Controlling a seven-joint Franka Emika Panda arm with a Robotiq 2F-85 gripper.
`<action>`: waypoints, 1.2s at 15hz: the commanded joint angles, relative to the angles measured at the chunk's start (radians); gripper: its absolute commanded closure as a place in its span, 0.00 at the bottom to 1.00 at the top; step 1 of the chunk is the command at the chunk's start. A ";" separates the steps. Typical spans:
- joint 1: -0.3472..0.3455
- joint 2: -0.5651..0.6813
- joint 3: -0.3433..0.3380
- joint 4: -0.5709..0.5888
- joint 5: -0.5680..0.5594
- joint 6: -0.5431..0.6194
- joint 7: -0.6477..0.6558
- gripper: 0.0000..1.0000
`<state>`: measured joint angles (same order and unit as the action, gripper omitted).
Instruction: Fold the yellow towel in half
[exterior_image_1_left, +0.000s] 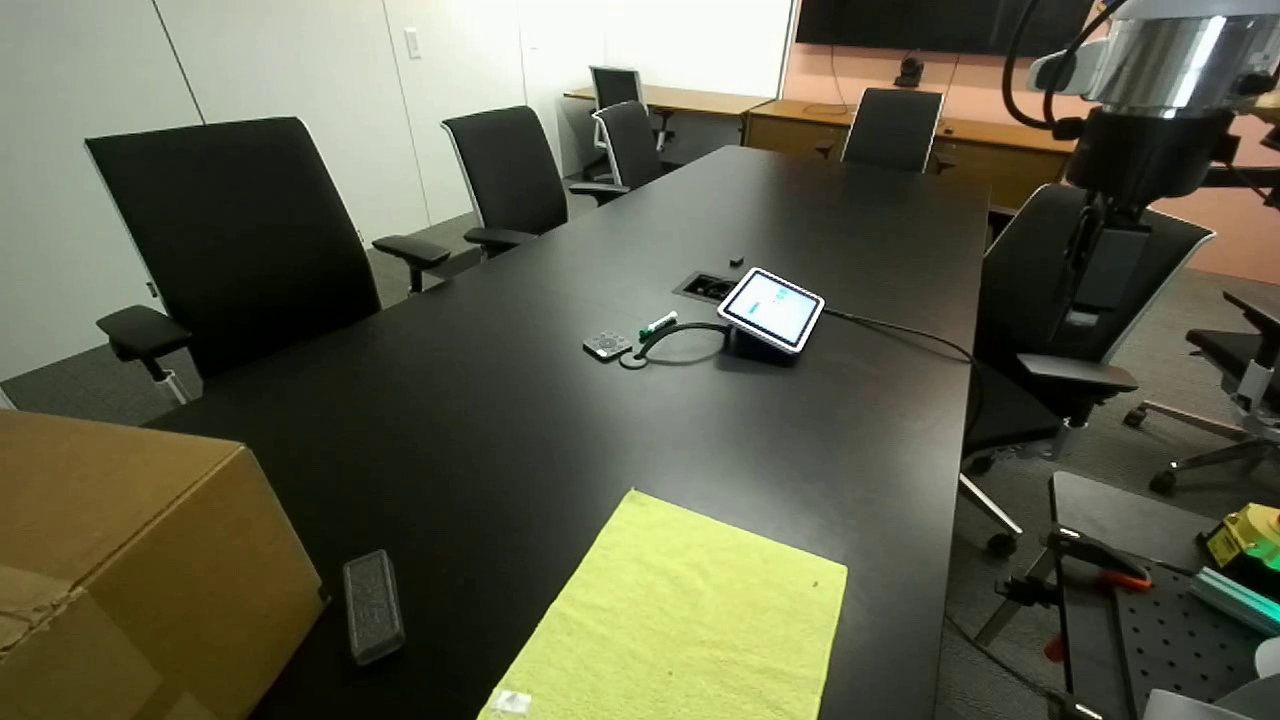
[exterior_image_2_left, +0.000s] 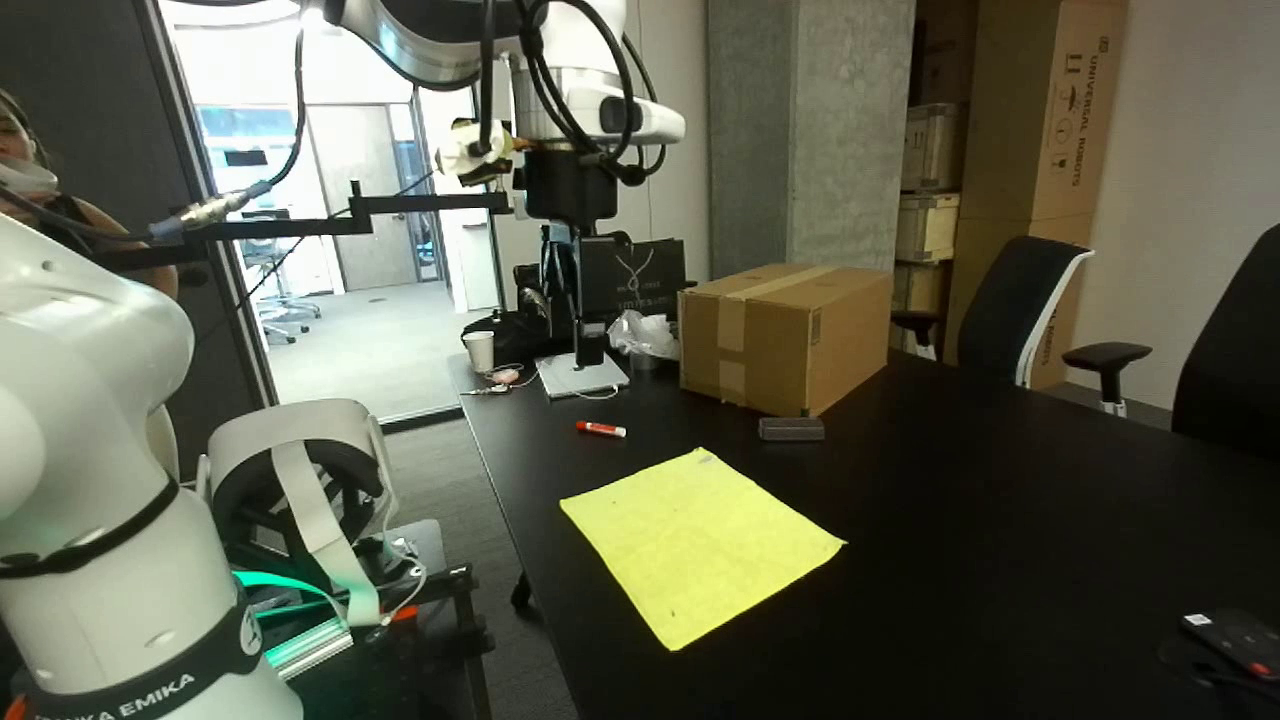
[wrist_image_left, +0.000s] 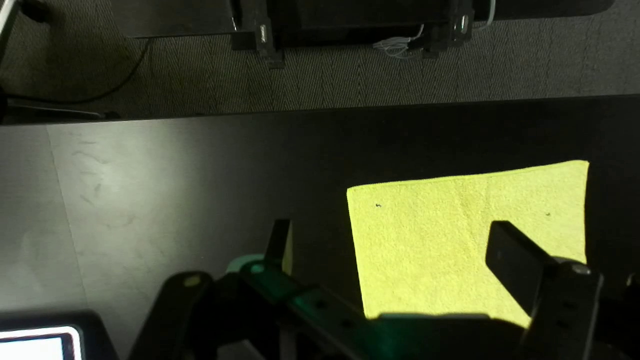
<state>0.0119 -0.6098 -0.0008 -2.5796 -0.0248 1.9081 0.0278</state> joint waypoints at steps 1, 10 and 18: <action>-0.007 0.052 0.010 -0.002 -0.007 0.060 0.003 0.00; 0.021 0.549 0.099 0.004 -0.014 0.564 0.157 0.00; 0.060 0.841 0.115 0.048 0.154 0.851 0.081 0.00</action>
<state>0.0628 0.1423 0.0963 -2.5612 0.0634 2.6635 0.1536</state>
